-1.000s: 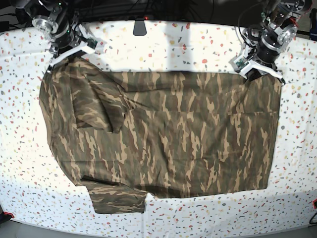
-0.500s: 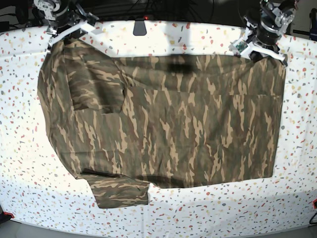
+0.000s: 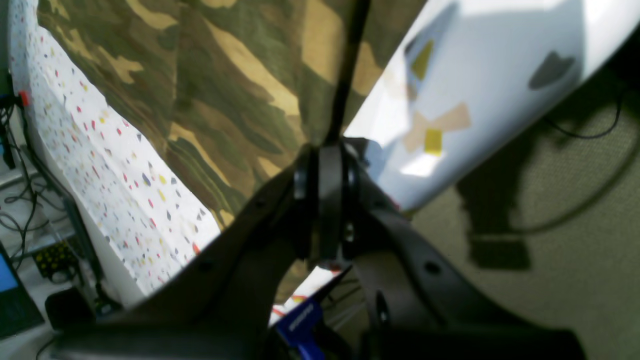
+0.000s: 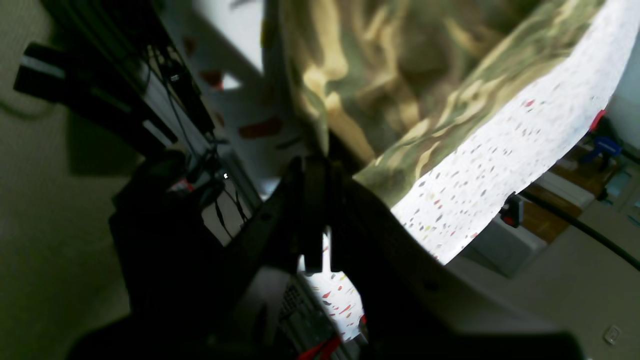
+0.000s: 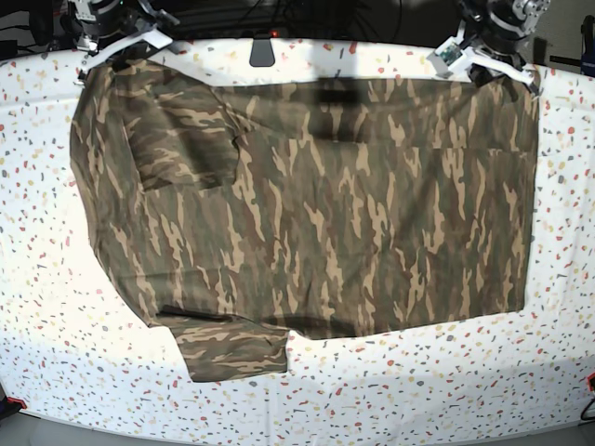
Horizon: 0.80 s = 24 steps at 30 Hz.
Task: Fold the T-shirt properly
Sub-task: 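Open both grippers and release the shirt edge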
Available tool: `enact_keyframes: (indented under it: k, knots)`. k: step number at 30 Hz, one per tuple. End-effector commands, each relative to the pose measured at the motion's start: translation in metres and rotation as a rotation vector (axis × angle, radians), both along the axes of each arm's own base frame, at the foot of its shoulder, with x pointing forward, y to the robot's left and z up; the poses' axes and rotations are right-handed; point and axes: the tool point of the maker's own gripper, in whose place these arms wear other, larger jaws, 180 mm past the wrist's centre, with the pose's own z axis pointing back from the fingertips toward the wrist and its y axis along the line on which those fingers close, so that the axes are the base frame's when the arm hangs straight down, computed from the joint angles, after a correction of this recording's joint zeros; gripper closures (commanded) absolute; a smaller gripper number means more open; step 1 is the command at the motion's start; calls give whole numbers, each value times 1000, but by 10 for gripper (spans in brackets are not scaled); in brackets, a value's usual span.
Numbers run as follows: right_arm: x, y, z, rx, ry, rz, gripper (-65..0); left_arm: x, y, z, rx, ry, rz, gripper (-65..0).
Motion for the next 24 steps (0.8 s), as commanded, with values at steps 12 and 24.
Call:
enact_keyframes:
  k: [12,24]
  knots:
    - [-4,10,14,25,-12,4,0,3,12,7,97,-33,-44,0]
    - [-5,10,13,32,-5,-3,0,12,8,12,68,-83,-37,0]
